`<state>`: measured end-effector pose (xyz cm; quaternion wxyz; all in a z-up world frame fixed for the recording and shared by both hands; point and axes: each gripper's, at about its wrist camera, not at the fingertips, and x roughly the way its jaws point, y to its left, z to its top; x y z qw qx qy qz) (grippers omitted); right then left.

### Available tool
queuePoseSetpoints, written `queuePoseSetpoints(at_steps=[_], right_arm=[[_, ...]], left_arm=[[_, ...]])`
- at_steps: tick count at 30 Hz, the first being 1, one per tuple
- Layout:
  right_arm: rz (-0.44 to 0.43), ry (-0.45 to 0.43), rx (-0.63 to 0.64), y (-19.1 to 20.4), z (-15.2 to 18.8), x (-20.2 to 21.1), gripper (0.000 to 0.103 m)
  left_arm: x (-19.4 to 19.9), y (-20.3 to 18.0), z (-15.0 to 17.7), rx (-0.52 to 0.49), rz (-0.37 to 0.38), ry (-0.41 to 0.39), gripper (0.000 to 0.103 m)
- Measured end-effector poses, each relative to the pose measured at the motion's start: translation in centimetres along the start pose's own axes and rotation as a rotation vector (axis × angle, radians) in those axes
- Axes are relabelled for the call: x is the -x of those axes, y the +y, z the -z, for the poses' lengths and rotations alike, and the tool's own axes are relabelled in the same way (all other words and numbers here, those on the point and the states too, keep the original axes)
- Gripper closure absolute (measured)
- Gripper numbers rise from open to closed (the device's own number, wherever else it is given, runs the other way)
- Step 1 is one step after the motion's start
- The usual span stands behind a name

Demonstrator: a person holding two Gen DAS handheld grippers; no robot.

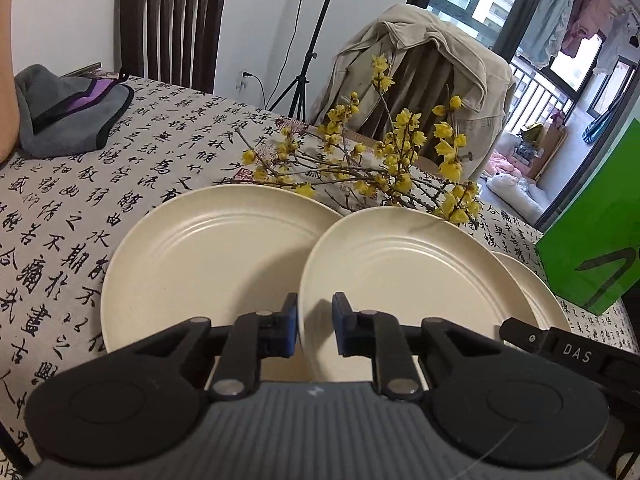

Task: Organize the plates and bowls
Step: 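Close the left gripper on the cream plate rim while the right gripper closes beside it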

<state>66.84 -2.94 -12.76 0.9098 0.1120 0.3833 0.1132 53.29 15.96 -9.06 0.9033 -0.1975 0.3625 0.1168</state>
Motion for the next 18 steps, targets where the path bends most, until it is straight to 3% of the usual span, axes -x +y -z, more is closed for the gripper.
queuePoseSetpoints(at_steps=[18], right_arm=[[0.006, -0.012, 0.033, 0.33, 0.17, 0.13, 0.087]], left_arm=[[0.33, -0.42, 0.08, -0.033, -0.033, -0.025, 0.085]])
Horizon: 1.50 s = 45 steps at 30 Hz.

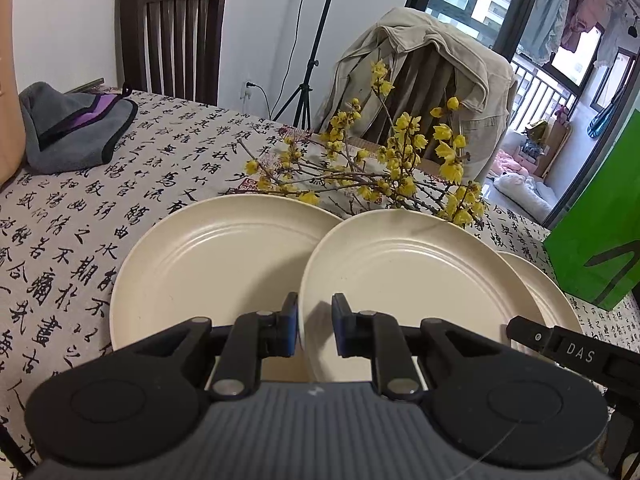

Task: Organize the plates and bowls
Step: 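Close the left gripper on the cream plate rim while the right gripper closes beside it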

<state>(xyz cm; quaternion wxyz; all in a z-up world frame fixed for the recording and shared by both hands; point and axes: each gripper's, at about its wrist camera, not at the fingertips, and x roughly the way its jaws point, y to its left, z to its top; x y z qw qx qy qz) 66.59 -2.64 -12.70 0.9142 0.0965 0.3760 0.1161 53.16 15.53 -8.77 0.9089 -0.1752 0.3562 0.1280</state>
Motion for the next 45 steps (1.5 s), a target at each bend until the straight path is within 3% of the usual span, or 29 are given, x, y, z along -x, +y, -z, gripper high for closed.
queuePoseSetpoints(at_steps=[45], right_arm=[[0.007, -0.056, 0.123, 2.0, 0.5, 1.0, 0.089]], left_arm=[[0.6, 0.1, -0.3, -0.042, -0.065, -0.059, 0.085]])
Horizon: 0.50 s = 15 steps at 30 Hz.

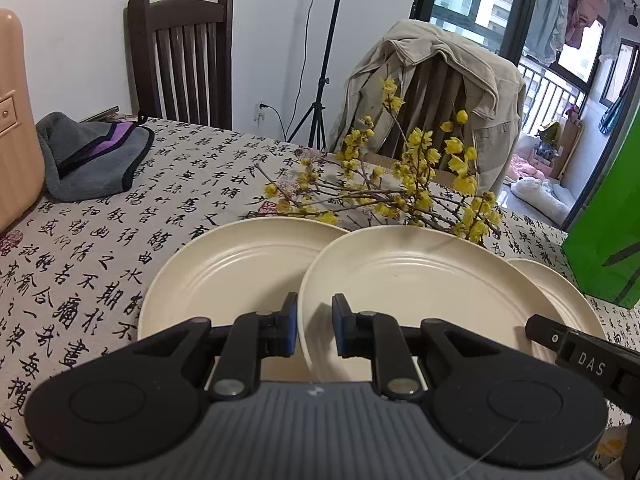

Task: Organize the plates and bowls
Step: 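Close the left gripper on the cream plate rim while the right gripper closes beside it, then lift the gripped cream plate off the other plates with both grippers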

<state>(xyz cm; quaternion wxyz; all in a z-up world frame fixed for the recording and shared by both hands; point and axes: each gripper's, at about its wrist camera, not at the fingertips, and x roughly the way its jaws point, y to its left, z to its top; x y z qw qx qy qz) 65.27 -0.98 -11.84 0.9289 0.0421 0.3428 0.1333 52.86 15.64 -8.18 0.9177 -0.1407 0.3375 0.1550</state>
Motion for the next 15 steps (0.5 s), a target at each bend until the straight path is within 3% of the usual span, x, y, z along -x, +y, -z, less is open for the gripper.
queuePoseSetpoints(at_steps=[15], right_arm=[[-0.045, -0.024, 0.007, 0.5, -0.5, 1.6, 0.090]], left_arm=[[2.6, 0.7, -1.2, 0.008, 0.008, -0.063, 0.085]])
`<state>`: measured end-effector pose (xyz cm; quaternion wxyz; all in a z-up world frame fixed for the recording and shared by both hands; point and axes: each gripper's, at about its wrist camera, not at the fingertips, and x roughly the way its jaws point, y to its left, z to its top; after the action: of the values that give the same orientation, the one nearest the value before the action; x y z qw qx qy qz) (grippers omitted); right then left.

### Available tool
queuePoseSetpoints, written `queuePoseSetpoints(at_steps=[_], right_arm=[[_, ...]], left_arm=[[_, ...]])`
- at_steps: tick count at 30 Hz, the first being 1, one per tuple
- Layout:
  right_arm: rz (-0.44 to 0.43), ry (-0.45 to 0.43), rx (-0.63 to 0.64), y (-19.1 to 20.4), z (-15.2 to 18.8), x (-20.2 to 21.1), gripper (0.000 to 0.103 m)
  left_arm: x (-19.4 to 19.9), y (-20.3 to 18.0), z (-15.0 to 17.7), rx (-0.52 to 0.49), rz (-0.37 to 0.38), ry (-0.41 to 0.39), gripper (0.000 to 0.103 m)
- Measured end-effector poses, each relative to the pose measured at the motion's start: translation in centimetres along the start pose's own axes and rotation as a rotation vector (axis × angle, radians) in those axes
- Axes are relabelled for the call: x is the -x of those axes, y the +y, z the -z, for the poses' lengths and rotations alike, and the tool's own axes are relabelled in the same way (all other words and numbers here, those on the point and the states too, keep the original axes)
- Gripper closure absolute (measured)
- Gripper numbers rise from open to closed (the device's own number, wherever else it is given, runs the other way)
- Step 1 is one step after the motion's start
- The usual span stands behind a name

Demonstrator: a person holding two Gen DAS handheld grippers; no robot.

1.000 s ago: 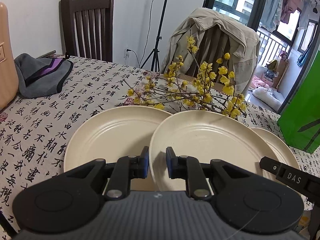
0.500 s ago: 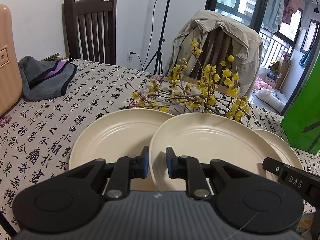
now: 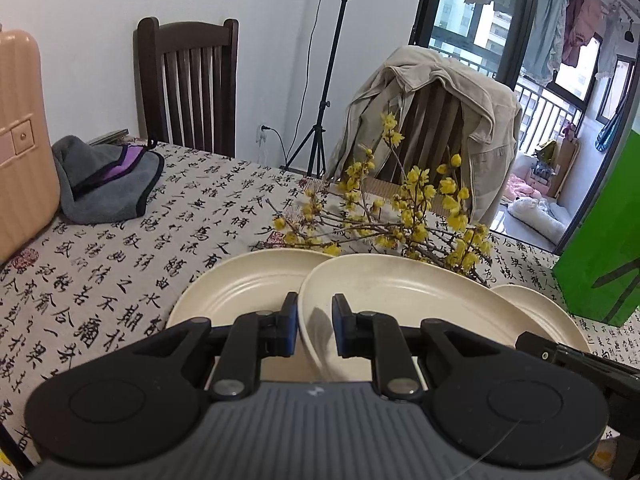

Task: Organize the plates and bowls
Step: 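Lift the gripped cream plate off the other plates with both grippers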

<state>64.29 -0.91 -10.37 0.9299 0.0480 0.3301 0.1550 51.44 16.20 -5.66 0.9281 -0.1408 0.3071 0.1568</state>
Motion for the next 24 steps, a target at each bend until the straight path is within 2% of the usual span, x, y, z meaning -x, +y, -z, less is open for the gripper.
queuePoseSetpoints(at_steps=[12, 24], right_arm=[[-0.027, -0.043, -0.013, 0.4, -0.8, 3.2, 0.091], [-0.047, -0.093, -0.019, 0.7, -0.4, 8.4, 0.091]], left_arm=[[3.6, -0.1, -0.6, -0.018, 0.004, -0.055, 0.085], [8.7, 0.0, -0.1, -0.013, 0.015, -0.100, 0.085]])
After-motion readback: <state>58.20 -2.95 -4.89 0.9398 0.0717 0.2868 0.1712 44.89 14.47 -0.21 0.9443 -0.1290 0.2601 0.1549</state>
